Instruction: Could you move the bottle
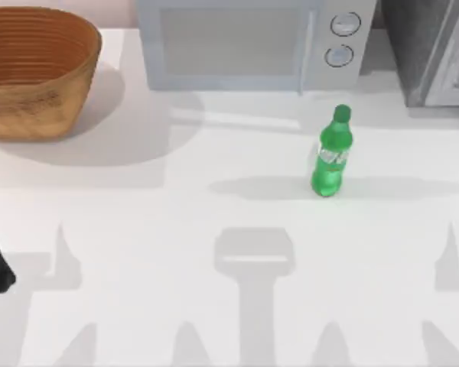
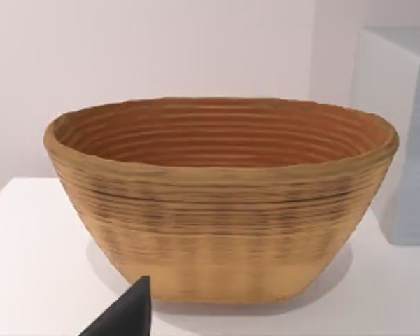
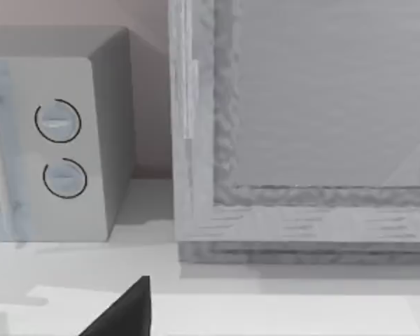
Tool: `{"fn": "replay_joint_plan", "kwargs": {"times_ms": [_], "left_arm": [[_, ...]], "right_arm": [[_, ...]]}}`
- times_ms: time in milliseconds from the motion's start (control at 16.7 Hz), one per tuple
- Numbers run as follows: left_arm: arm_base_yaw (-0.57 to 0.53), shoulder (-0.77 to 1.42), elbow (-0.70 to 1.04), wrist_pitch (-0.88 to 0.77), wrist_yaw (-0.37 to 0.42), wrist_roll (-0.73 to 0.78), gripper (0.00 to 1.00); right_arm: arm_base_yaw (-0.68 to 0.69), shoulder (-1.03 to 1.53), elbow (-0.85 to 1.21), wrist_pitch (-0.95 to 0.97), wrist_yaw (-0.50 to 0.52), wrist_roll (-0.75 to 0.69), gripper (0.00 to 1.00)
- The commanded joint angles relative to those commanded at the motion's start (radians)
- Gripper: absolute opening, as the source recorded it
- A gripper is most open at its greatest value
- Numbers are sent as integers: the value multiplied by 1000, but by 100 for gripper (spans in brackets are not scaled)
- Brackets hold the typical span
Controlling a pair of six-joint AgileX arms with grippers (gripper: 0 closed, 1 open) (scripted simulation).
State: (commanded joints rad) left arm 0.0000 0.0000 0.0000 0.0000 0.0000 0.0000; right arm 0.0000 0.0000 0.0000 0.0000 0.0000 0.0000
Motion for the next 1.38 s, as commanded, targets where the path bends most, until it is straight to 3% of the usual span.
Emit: {"fn": "replay_joint_plan", "kwargs": {"times_ms": [240, 540, 1380], "left_arm": [[-13, 30, 12, 27, 1, 0, 100], [-112, 290, 108, 237, 10, 1, 100], [-589, 1805, 567, 1252, 55, 8, 100]], "right_arm": [[0, 0, 0, 0, 0, 0, 100], [0, 0, 0, 0, 0, 0, 100], [0, 0, 0, 0, 0, 0, 100]]}}
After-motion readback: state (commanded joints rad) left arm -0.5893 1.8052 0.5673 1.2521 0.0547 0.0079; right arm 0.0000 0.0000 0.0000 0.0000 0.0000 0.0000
